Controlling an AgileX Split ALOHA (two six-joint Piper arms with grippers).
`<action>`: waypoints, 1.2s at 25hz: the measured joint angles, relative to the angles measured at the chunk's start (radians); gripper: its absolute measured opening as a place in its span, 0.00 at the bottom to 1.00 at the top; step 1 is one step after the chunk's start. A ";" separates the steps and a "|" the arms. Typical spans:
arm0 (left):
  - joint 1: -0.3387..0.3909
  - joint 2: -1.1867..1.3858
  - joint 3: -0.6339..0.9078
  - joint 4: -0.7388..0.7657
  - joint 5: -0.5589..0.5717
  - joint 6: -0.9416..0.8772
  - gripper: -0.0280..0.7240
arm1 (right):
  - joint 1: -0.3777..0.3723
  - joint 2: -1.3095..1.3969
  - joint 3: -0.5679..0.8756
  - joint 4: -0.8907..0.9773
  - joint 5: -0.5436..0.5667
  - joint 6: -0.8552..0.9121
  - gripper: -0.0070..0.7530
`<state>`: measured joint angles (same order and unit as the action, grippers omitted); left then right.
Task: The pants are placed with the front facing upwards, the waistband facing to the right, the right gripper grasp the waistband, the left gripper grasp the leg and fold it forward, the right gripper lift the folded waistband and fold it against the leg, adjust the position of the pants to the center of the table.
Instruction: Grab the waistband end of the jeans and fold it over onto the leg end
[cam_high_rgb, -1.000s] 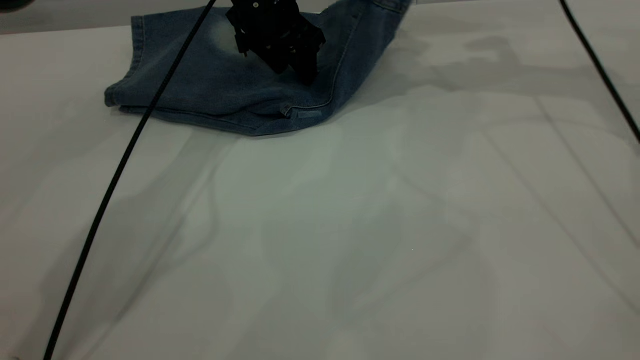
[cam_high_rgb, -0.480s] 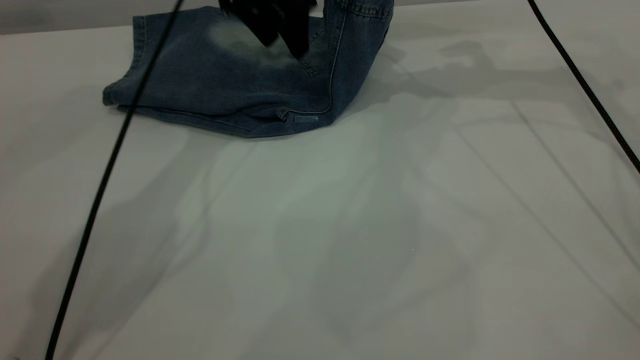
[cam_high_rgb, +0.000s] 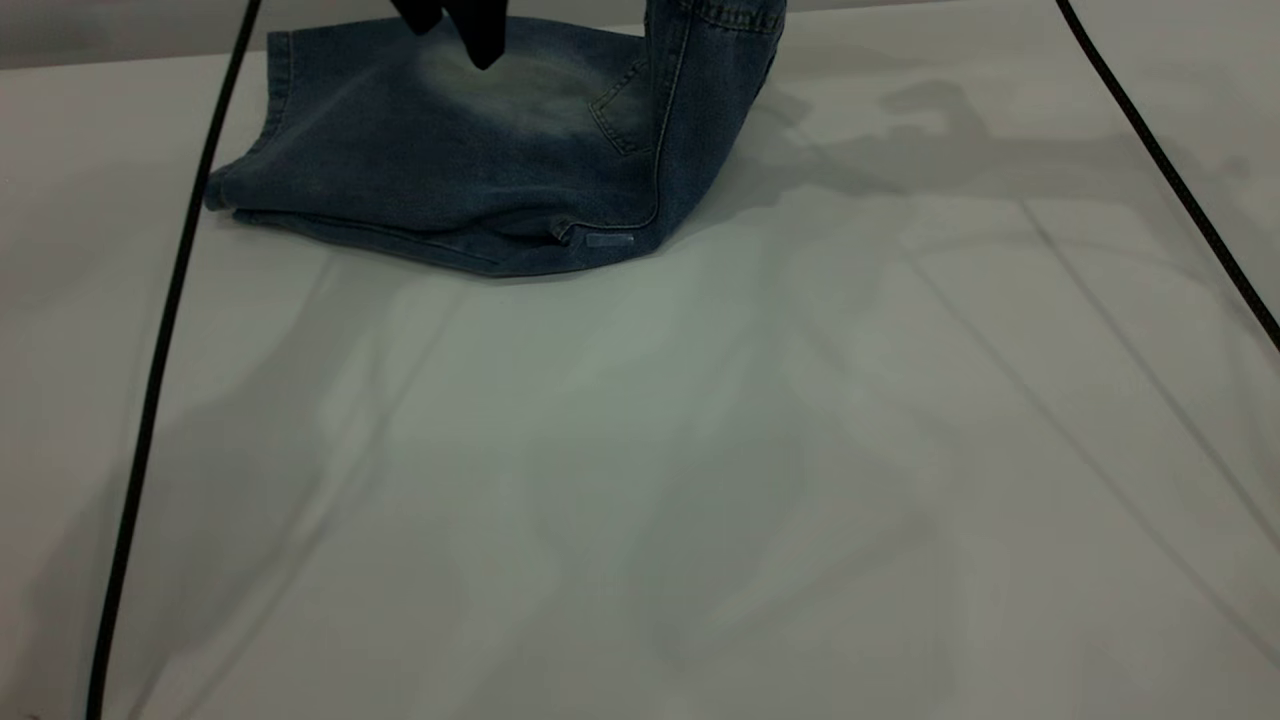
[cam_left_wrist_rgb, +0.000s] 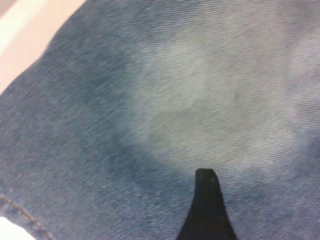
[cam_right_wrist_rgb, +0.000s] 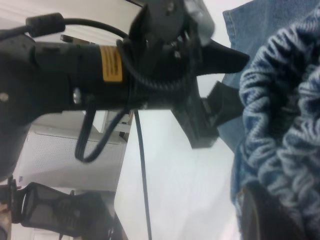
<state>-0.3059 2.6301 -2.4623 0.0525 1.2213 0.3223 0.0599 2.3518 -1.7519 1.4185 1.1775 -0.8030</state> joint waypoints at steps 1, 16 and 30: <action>0.008 0.001 0.006 0.000 -0.001 0.000 0.68 | 0.000 0.000 0.000 0.000 0.000 0.000 0.07; 0.054 0.121 0.017 -0.034 -0.005 -0.002 0.68 | 0.000 0.000 -0.001 0.041 0.043 0.009 0.07; 0.054 0.124 0.017 -0.033 -0.003 -0.003 0.68 | 0.128 0.001 -0.093 0.079 0.045 0.045 0.07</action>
<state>-0.2518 2.7538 -2.4450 0.0193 1.2179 0.3191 0.1882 2.3530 -1.8451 1.4977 1.2227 -0.7577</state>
